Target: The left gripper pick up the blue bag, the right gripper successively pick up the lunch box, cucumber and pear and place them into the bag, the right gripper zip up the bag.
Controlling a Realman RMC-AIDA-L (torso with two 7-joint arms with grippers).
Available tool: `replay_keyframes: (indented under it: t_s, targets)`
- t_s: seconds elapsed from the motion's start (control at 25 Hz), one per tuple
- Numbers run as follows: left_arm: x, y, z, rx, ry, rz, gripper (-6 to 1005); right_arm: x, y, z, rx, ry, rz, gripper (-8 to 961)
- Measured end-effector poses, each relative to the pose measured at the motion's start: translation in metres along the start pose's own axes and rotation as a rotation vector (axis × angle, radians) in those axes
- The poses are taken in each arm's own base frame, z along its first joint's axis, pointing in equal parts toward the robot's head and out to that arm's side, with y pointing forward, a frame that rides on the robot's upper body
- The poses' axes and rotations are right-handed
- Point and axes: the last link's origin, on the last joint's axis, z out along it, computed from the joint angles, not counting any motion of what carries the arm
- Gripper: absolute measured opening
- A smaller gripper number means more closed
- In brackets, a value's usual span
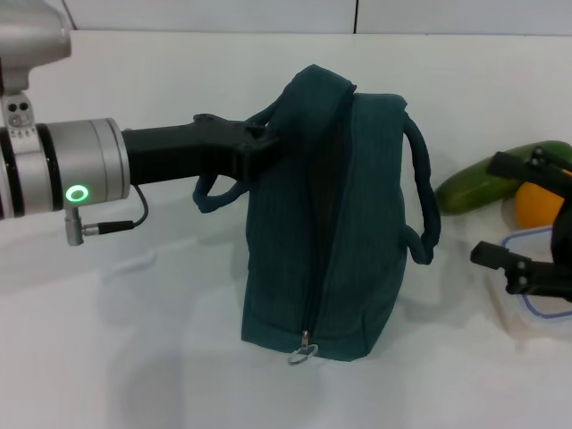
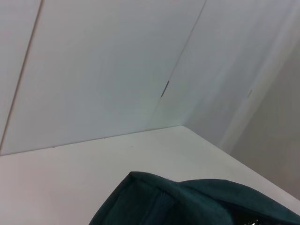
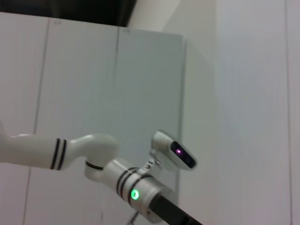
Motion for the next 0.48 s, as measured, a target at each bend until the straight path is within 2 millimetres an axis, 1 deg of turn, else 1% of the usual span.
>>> replay_keyframes:
  t_s: [0.24, 0.32, 0.48]
  targets:
    - [-0.004, 0.002, 0.002, -0.04, 0.027, -0.001, 57, 0.003, 0.001, -0.023, 0.135, -0.013, 0.018, 876]
    - [-0.004, 0.003, 0.004, -0.053, 0.038, -0.011, 41, 0.005, 0.002, -0.028, 0.179, -0.032, 0.025, 876]
    - [-0.004, 0.001, 0.011, -0.077, 0.055, -0.014, 41, 0.01, 0.005, -0.035, 0.261, -0.068, 0.046, 876]
